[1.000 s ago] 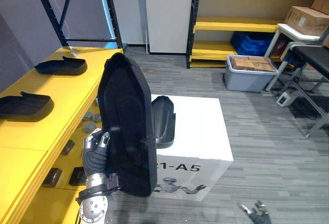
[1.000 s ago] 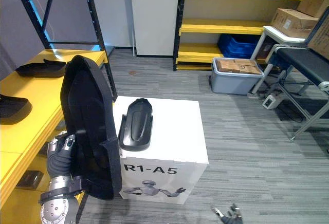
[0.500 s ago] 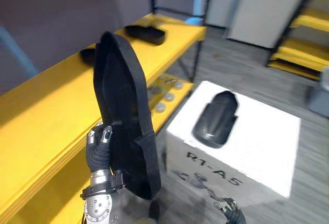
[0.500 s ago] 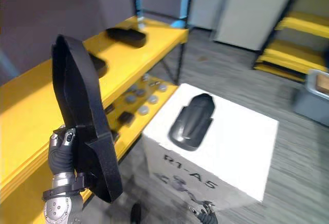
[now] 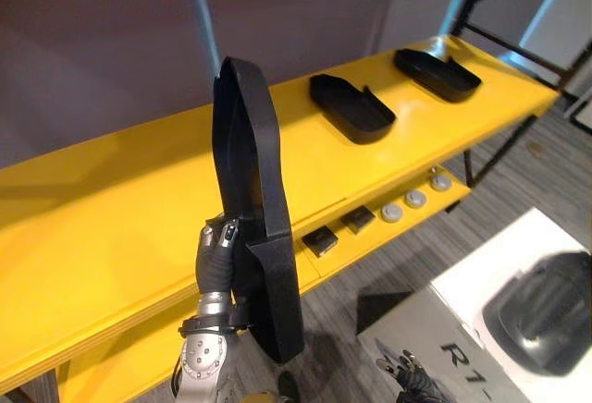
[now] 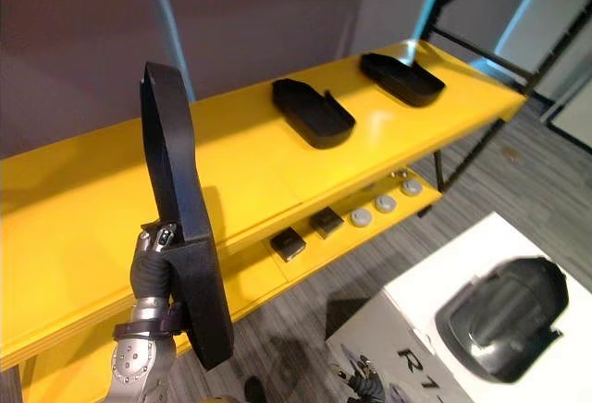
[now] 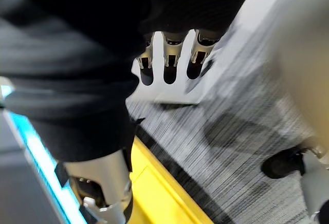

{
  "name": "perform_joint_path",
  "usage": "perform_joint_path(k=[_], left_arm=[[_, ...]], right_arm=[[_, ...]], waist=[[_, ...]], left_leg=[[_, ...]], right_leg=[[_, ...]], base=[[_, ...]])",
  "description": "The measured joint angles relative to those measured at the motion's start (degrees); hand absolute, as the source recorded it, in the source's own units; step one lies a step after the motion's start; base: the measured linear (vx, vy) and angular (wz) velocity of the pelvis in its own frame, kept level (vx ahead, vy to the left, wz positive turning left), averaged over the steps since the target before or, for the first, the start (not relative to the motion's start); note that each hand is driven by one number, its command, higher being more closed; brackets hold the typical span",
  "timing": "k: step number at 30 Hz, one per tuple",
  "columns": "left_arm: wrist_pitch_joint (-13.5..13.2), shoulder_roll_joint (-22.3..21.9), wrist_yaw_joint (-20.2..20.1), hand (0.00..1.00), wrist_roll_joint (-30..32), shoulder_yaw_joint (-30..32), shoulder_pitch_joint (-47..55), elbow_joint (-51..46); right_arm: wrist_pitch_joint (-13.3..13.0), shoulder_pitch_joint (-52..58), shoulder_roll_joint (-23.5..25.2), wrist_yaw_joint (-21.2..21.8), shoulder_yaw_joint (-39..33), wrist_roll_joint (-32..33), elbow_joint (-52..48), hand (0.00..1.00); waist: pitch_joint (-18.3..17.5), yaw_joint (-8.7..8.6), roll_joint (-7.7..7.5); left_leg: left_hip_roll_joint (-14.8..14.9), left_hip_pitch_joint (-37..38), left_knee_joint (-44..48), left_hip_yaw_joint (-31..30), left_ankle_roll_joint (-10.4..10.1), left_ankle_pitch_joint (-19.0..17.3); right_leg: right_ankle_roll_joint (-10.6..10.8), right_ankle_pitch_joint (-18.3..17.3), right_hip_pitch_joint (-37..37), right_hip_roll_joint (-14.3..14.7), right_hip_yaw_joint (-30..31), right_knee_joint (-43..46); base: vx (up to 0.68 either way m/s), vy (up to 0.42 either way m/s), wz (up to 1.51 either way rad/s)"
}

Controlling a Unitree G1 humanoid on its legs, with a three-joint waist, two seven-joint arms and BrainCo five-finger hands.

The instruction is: Walk over and take plastic housings, then place them on the shelf

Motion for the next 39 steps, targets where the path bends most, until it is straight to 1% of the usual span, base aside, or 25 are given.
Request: perform_joint_path(k=[1,2,3,4,5,6,7,8,10,11,12,14,18,22,23,26,28,29,31,32,33,34,35,37,39], left_arm=[[0.00,0.05,0.24,1.00,0.03,-0.29,-0.42,0.20],[-0.03,-0.02,0.51,1.00,0.02,-0.61,-0.81,0.60],[-0.02,-0.14,0.73,1.00,-0.03,-0.96,-1.27,1.10],[-0.06,-0.38,0.72,1.00,-0.10,-1.89,-1.65,1.16],[-0.08,-0.40,0.69,1.00,-0.11,-2.10,-1.71,1.14],[-0.09,-0.36,0.64,1.00,-0.10,-2.15,-1.69,0.74],[0.04,-0.79,0.78,1.00,-0.18,-1.57,-1.52,0.95],[0.03,-1.06,0.78,1.00,-0.18,-1.48,-1.39,0.90],[-0.12,-1.86,0.71,1.00,-0.19,-1.47,-1.72,0.61],[-0.10,-2.73,0.67,1.00,-0.21,-1.47,-1.73,0.61],[-0.08,-3.27,0.65,1.00,-0.22,-1.49,-1.73,0.62],[-0.07,-3.42,0.64,1.00,-0.23,-1.52,-1.76,0.63],[-0.02,-3.42,0.64,1.00,-0.14,-2.13,-1.79,0.68],[0.14,-3.42,0.67,1.00,0.43,-2.68,-1.79,0.76],[0.20,-3.39,0.67,1.00,0.51,-2.68,-1.80,0.77],[0.67,-3.38,0.83,1.00,2.91,-2.67,-1.85,1.00],[2.16,-3.03,1.05,1.00,7.44,-2.62,-3.04,2.25],[2.42,-2.81,1.09,1.00,8.39,-2.60,-3.67,2.98],[3.88,-1.85,1.49,1.00,11.28,-2.36,-6.54,5.87],[4.72,-1.36,2.14,1.00,12.94,-1.45,-8.43,7.31],[4.97,-1.05,2.31,1.00,13.41,-1.31,-9.43,8.03],[5.44,-0.16,2.72,1.00,14.48,-0.08,-11.55,9.45],[6.05,0.56,3.18,1.00,15.23,0.96,-13.86,10.94],[7.04,1.16,3.73,1.00,16.21,2.21,-17.01,12.75],[7.53,2.93,4.79,1.00,17.32,4.59,-20.53,15.95]], right_arm=[[0.00,0.14,0.09,0.00,0.14,0.00,-0.67,0.00],[-0.02,0.76,0.21,-0.02,0.47,0.00,-1.86,0.00],[-0.07,1.22,0.24,0.00,0.88,0.01,-2.33,0.00],[-0.06,2.04,0.73,-0.02,0.98,0.07,-2.40,0.00],[-0.06,2.29,0.94,-0.03,0.94,0.13,-2.53,0.00],[0.02,2.41,1.10,-0.08,1.13,0.18,-2.38,0.00],[0.08,2.27,1.38,0.04,1.58,0.23,-2.26,0.00],[0.07,2.29,1.39,0.05,1.78,0.23,-2.47,0.00],[0.07,2.15,1.53,0.19,2.15,0.23,-3.34,0.00],[0.07,2.15,1.48,0.22,2.11,0.23,-4.01,0.00],[0.07,2.14,1.41,0.24,2.06,0.23,-4.22,0.00],[0.06,2.17,1.50,0.21,2.06,0.22,-4.27,0.00],[0.06,2.57,2.01,0.22,2.19,0.22,-4.26,0.00],[0.06,2.74,2.05,0.19,2.23,0.20,-4.15,0.00],[0.07,2.87,2.04,0.19,2.22,0.17,-3.93,0.00],[0.06,3.22,2.04,0.17,2.22,-0.08,-3.42,0.00],[0.07,3.51,2.02,0.20,2.21,-0.36,-2.81,0.00],[0.06,3.43,2.00,0.20,2.21,-0.42,-2.41,0.00],[0.08,3.76,1.97,0.36,2.21,-0.60,-1.76,0.00],[0.09,3.80,1.92,0.42,2.22,-0.63,-1.72,0.00],[0.09,3.72,1.92,0.46,2.22,-0.64,-1.72,0.00],[0.09,3.55,1.86,0.64,2.21,-0.68,-1.65,0.00],[0.09,3.57,1.66,0.79,2.19,-0.81,-1.24,0.00],[0.18,3.57,1.20,0.91,2.18,-0.81,-0.21,0.00],[0.55,3.54,0.44,1.29,2.04,-0.82,0.54,0.00]], waist=[[-0.03,-0.35,-0.21],[-0.14,-0.45,-0.43],[-0.30,-0.61,-0.68],[-0.73,-0.90,-1.27],[-0.89,-0.86,-1.43],[-1.10,-0.21,-2.52],[-1.37,1.24,-3.24],[-1.75,1.40,-3.04],[-2.39,2.19,-3.17],[-2.56,2.67,-3.15],[-3.00,2.64,-3.20],[-3.91,2.66,-3.13],[-5.27,2.64,-2.82],[-5.45,2.61,-2.77],[-5.96,2.60,-2.72],[-6.72,2.56,-2.57],[-7.06,2.53,-2.42],[-7.05,2.52,-2.39],[-7.53,2.34,-2.19],[-7.74,1.99,-2.06],[-7.79,1.68,-2.01],[-7.85,1.01,-2.06],[-7.87,0.82,-1.96],[-7.87,0.36,-1.96],[-7.77,-0.81,-1.57]], left_leg=[[-0.71,1.31,0.01,-1.80,-0.17,-0.09],[-1.38,2.34,0.26,-3.41,-0.24,-0.14],[-1.91,2.70,0.74,-4.57,-0.66,-0.39],[-3.05,3.51,0.55,-6.35,-1.39,-1.21],[-3.20,3.62,0.43,-6.25,-1.40,-1.50],[-3.87,4.23,0.68,-6.71,-1.05,-1.88],[-3.69,3.99,3.29,-7.18,-2.96,-3.61],[-3.10,3.43,4.56,-7.66,-3.83,-4.13],[-1.62,3.10,6.01,-7.58,-5.57,-5.27],[-0.87,3.60,6.05,-7.55,-5.79,-5.40],[-0.41,4.06,5.87,-7.56,-6.07,-5.57],[0.08,4.99,5.41,-7.47,-6.12,-5.53],[0.40,5.49,4.89,-7.40,-6.15,-5.51],[0.65,6.57,4.19,-7.36,-6.16,-5.50],[0.77,6.61,3.88,-7.40,-6.16,-5.49],[1.12,6.57,3.56,-7.41,-6.38,-5.32],[1.45,7.08,2.39,-7.44,-6.39,-4.79],[1.54,7.43,1.80,-7.43,-6.29,-4.61],[1.82,7.73,0.53,-7.40,-6.27,-4.18],[1.94,7.98,-0.38,-7.28,-6.50,-3.71],[2.01,8.00,-0.71,-7.21,-6.58,-3.46],[2.13,8.13,-1.31,-7.04,-6.55,-2.96],[2.29,8.28,-1.98,-6.72,-6.78,-2.51],[2.40,8.22,-2.51,-6.65,-6.66,-2.01],[2.42,8.45,-3.91,-6.67,-6.23,-0.67]], right_leg=[[1.97,-3.14,-3.10,2.59,3.70,-1.59],[2.76,-5.02,-5.07,5.46,7.68,-6.41],[2.96,-5.78,-5.54,7.19,10.70,-11.19],[2.52,-4.94,-5.56,8.22,13.36,-18.97],[2.26,-4.27,-5.52,8.12,13.28,-20.56],[1.77,-0.73,-5.44,7.69,12.88,-24.21],[2.00,0.97,-3.35,7.32,11.08,-27.90],[1.98,0.99,-1.87,7.72,10.09,-30.12],[1.74,1.23,1.40,8.90,8.32,-35.19],[1.35,1.76,2.97,9.65,7.84,-37.03],[1.09,2.05,4.24,10.12,7.16,-38.37],[0.49,2.58,5.79,10.91,6.98,-40.36],[0.43,3.98,7.52,11.56,6.90,-43.59],[0.34,4.22,8.66,11.99,6.92,-44.32],[0.33,4.22,8.66,12.16,6.94,-44.37],[-0.33,4.68,8.87,12.65,6.94,-45.19],[-0.66,4.96,8.97,13.10,6.89,-45.34],[-0.79,5.04,9.12,13.24,6.90,-45.37],[-1.12,5.33,9.11,13.61,6.90,-45.57],[-1.32,5.85,9.18,13.85,6.94,-46.12],[-1.31,6.11,9.17,13.98,6.98,-46.42],[-1.55,6.55,9.17,14.19,7.05,-46.89],[-1.79,6.90,9.10,14.43,7.23,-47.36],[-1.95,7.02,8.78,14.59,7.28,-47.41],[-2.12,7.27,8.51,14.77,7.16,-47.78]], base=[[0.26,-0.023,0.92],[0.26,-0.044,1.12],[0.25,-0.113,1.44],[0.16,-0.092,1.22],[0.21,-0.132,1.11],[0.18,-0.134,0.61],[0.28,-0.204,0.58],[0.23,-0.179,0.43],[0.17,-0.138,0.24],[0.17,-0.148,0.17],[0.15,-0.129,0.13],[0.08,-0.051,0.02],[0.04,-0.005,-0.02],[-0.01,-0.001,0.00],[-0.06,-0.017,-0.01],[-0.06,-0.028,0.00],[-0.08,-0.050,0.04],[-0.09,-0.059,0.05],[-0.11,-0.076,0.02],[-0.08,-0.073,-0.03],[-0.07,-0.071,-0.06],[-0.06,-0.069,-0.10],[-0.06,-0.067,-0.11],[-0.04,-0.062,-0.05],[-0.02,-0.057,0.00]])
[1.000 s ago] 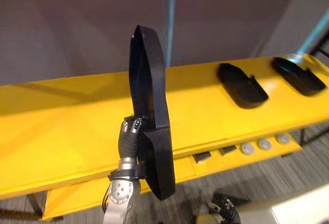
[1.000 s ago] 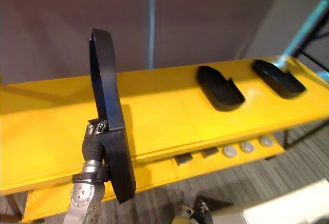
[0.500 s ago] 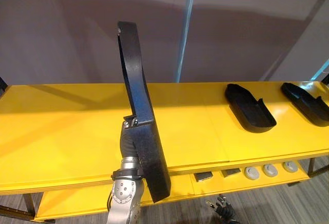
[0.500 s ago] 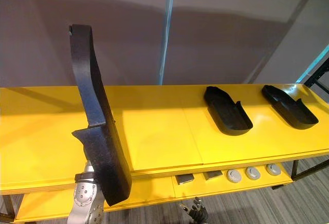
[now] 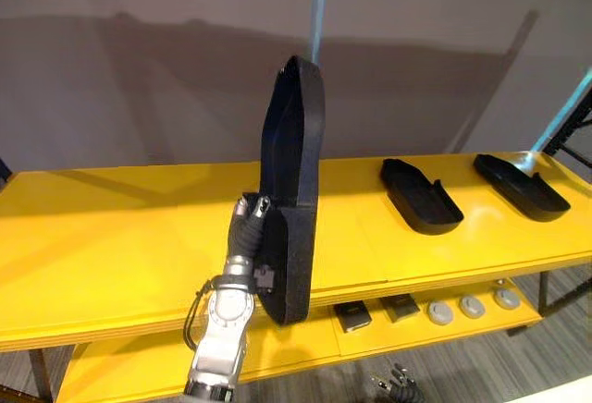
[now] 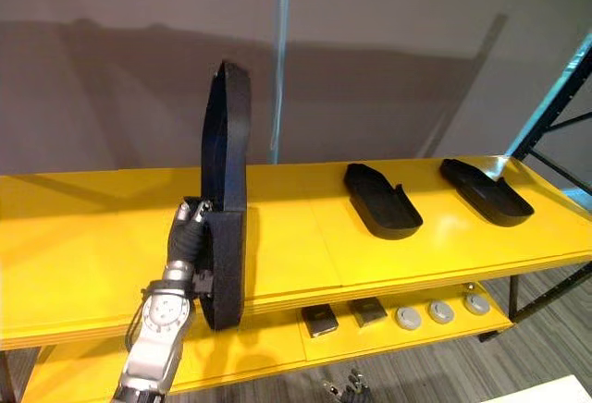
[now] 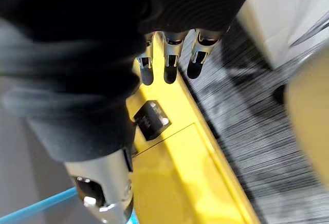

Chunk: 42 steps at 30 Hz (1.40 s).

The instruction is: Walk over and take plastic housings, then place them on the shelf

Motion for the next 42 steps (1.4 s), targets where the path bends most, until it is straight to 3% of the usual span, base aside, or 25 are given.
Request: perform_joint_path(k=[3,9,15,16,18,27,42], left_arm=[[1.82,1.87,0.31,1.00,0.00,3.43,-2.47,4.99],[4.47,3.20,1.26,1.00,-0.17,6.57,-3.96,11.15],[7.01,3.50,3.06,1.00,-0.22,9.33,-7.69,15.32],[9.46,3.37,4.95,1.00,0.00,11.65,-10.15,17.58],[10.21,3.36,5.12,1.00,0.00,12.91,-10.47,17.64],[12.14,4.01,5.27,1.00,3.94,19.13,-11.02,17.71],[12.69,5.01,6.38,1.00,3.87,20.89,-11.01,17.72]], right_arm=[[0.04,-0.67,-0.48,0.68,0.03,0.00,0.01,0.00],[1.03,-1.33,-0.55,1.40,0.01,0.00,0.09,0.00],[1.13,-3.01,-0.58,1.53,0.10,0.01,0.14,0.00],[1.13,-3.98,-0.55,1.51,0.17,0.03,-0.01,0.00],[1.13,-4.07,-0.55,1.48,0.20,0.03,-0.06,0.00],[1.12,-3.01,-0.27,1.50,1.13,-0.02,-0.70,0.00],[1.11,-3.04,-0.31,1.58,1.21,-0.24,-0.75,0.00]], waist=[[0.04,-1.39,0.56],[0.87,-1.65,1.30],[3.29,-2.04,1.07],[5.06,-2.60,0.96],[5.19,-2.86,0.84],[5.54,-2.78,0.75],[5.63,-2.86,0.88]], left_leg=[[0.01,0.57,-2.22,0.11,-0.24,1.33],[0.13,0.53,-3.98,-0.63,-0.69,2.26],[0.07,-0.42,-4.19,-1.37,-0.98,2.72],[0.11,-1.37,-4.44,-1.29,-1.20,3.08],[0.11,-1.38,-4.54,-1.25,-1.19,3.07],[0.09,-1.93,-4.42,-1.01,-1.23,3.12],[0.14,-2.08,-4.44,-1.18,-1.24,3.11]], right_leg=[[-0.06,1.09,0.08,0.39,-0.05,-1.99],[-0.19,1.55,0.23,0.75,-0.66,-3.73],[-0.26,1.88,-0.14,0.68,-1.71,-4.35],[-0.33,2.20,-1.24,0.69,-1.74,-4.46],[-0.27,2.25,-1.30,0.68,-1.72,-4.47],[-0.20,2.93,-1.41,0.68,-1.53,-5.44],[-0.20,2.96,-1.24,0.82,-1.64,-5.92]], base=[[0.01,-0.033,-0.03],[0.01,-0.040,0.04],[-0.02,-0.026,0.07],[-0.06,-0.047,0.00],[-0.03,-0.021,-0.01],[-0.01,-0.003,-0.01],[0.00,-0.002,0.01]])
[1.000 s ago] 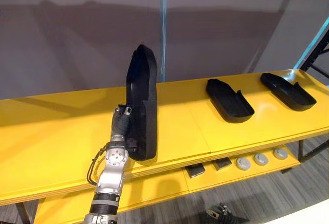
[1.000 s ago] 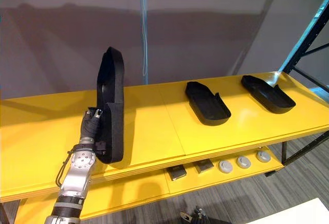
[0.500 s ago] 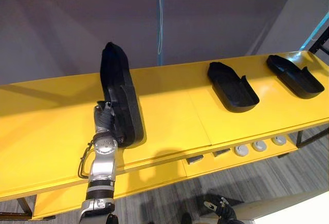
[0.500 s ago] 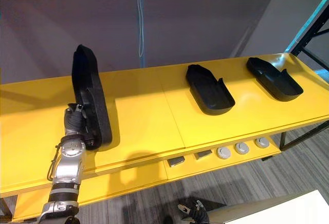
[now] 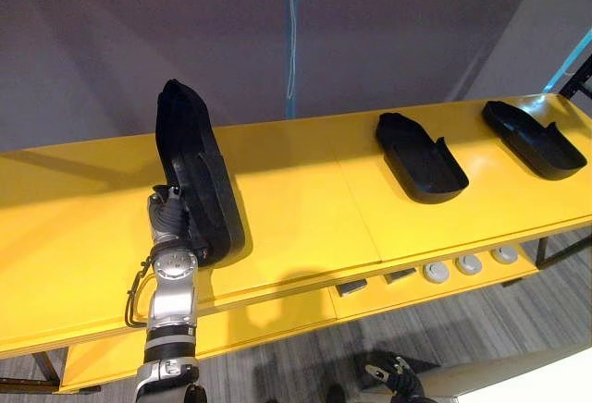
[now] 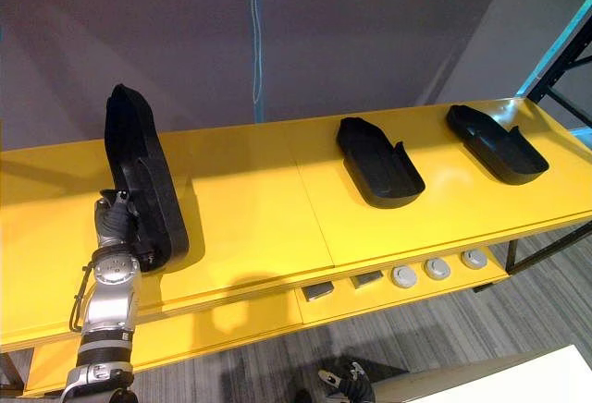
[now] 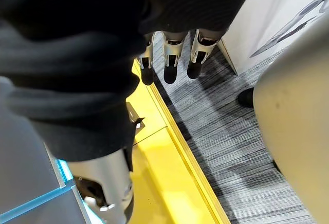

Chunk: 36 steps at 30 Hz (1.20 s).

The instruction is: Walk over and take plastic housings, then place them on the shelf

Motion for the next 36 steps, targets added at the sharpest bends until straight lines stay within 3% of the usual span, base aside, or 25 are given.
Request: perform_joint_path(k=[1,25,31,36], left_arm=[[0.00,0.00,0.00,0.00,0.00,-0.03,0.00,0.00],[0.24,-0.09,-0.13,0.00,-0.42,-0.99,-0.52,0.92],[-0.45,-0.10,-0.08,0.00,-3.16,-1.28,-0.56,0.90],[-2.75,-0.33,0.16,0.00,-4.70,-2.71,0.74,-2.92]], right_arm=[[0.00,0.00,-0.01,0.00,0.00,0.00,0.00,0.00],[-0.01,0.49,0.08,-0.05,-0.08,0.00,-1.70,0.00],[-0.01,0.49,0.08,-0.04,-0.08,0.01,-1.59,0.00],[-0.02,0.31,0.01,-0.02,-0.12,0.03,-1.16,0.00]], waist=[[0.01,-0.02,0.01],[0.26,-0.04,0.42],[0.34,-0.10,0.62],[0.34,0.04,0.67]], left_leg=[[0.00,0.00,-0.04,0.01,0.00,0.00],[0.04,-0.07,-0.23,0.28,-0.05,-0.03],[0.02,0.13,-0.15,-0.04,-0.08,0.01],[0.00,0.52,-0.11,-0.11,-0.08,0.07]], right_leg=[[0.00,0.00,0.00,0.02,0.01,-0.05],[-0.04,0.81,0.50,0.22,0.09,-1.72],[-0.02,0.85,0.85,0.22,-0.06,-1.72],[-0.02,0.90,1.27,0.22,-0.10,-1.72]], base=[[0.00,0.000,0.00],[0.00,-0.001,0.00],[0.00,-0.003,0.01],[-0.01,-0.007,0.01]])
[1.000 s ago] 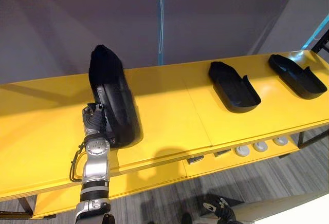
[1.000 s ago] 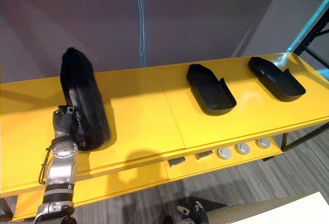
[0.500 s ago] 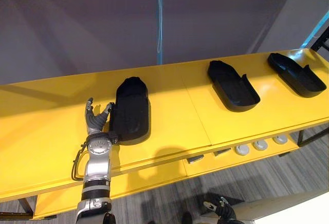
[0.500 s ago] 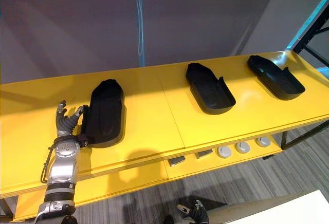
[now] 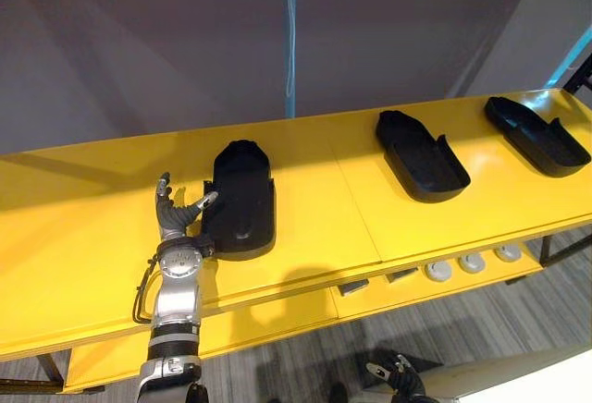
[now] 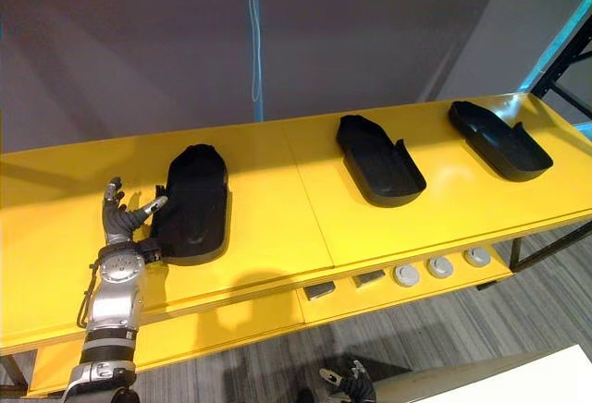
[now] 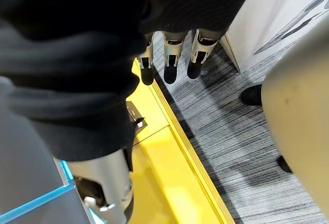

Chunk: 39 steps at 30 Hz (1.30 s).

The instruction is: Walk over and take plastic housings, then place them on the shelf

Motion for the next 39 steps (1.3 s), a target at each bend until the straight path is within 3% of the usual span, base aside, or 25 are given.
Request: perform_joint_path(k=[7,14,15,23,25,33,39], left_arm=[[-5.97,-5.08,0.27,0.00,-1.82,-4.24,6.90,-17.23],[-8.83,-7.80,-2.62,0.00,-4.41,-8.47,15.51,-26.74],[-9.01,-8.26,-3.40,1.00,-4.38,-8.99,16.90,-27.64],[-12.27,-8.60,-6.92,1.00,-1.13,-14.10,29.39,-36.82],[-13.18,-8.65,-8.10,1.00,0.44,-14.92,32.56,-37.73],[-13.20,-8.79,-10.42,1.00,3.76,-17.38,37.44,-37.29],[-12.98,-9.25,-10.60,1.00,8.10,-18.77,35.27,-29.32]], right_arm=[[-0.08,0.27,-0.95,0.04,0.00,0.10,0.91,0.00],[-0.22,0.44,-1.43,0.11,0.00,0.09,1.67,0.00],[-0.22,0.62,-1.54,0.15,0.04,0.09,1.67,0.00],[-0.52,1.55,-1.38,0.29,0.03,0.05,1.69,0.00],[-0.97,2.23,-1.22,0.29,0.02,-0.06,1.70,0.00],[-1.51,2.67,-0.99,0.26,0.07,-0.79,1.70,0.00],[-1.74,3.39,-1.33,0.01,1.39,-0.80,1.06,0.00]], waist=[[-0.06,1.52,0.83],[-0.54,2.63,1.43],[-0.75,2.87,1.54],[-2.08,3.70,1.68],[-2.74,4.71,1.71],[-3.65,4.92,1.51],[-4.12,5.00,1.41]], left_leg=[[-0.01,0.00,0.08,-0.09,0.00,0.00],[0.02,0.56,-0.04,-0.32,-0.09,-0.11],[0.03,0.59,-0.04,-0.36,-0.09,-0.11],[-0.07,1.47,-0.70,-1.35,0.17,0.10],[-0.12,1.69,-0.72,-1.34,0.18,0.10],[-0.12,2.31,-0.97,-0.98,0.06,0.00],[0.46,2.34,-0.22,1.80,-0.75,-1.51]], right_leg=[[-0.06,-0.04,0.04,-0.01,0.09,0.15],[-0.17,-0.28,0.77,-0.03,-0.09,0.44],[-0.13,-0.37,0.77,-0.04,-0.12,0.59],[0.19,-1.26,1.43,-0.29,-1.44,1.49],[0.35,-1.37,1.67,-0.36,-1.46,1.49],[0.45,-1.42,2.13,-0.41,-1.45,1.56],[0.43,-1.41,2.13,-0.28,-0.29,1.56]], base=[[0.00,0.000,0.00],[-0.01,-0.006,0.02],[0.00,0.000,0.00],[0.00,-0.018,0.07],[0.00,0.000,0.00],[-0.02,-0.010,-0.01],[-0.01,-0.016,-0.11]])
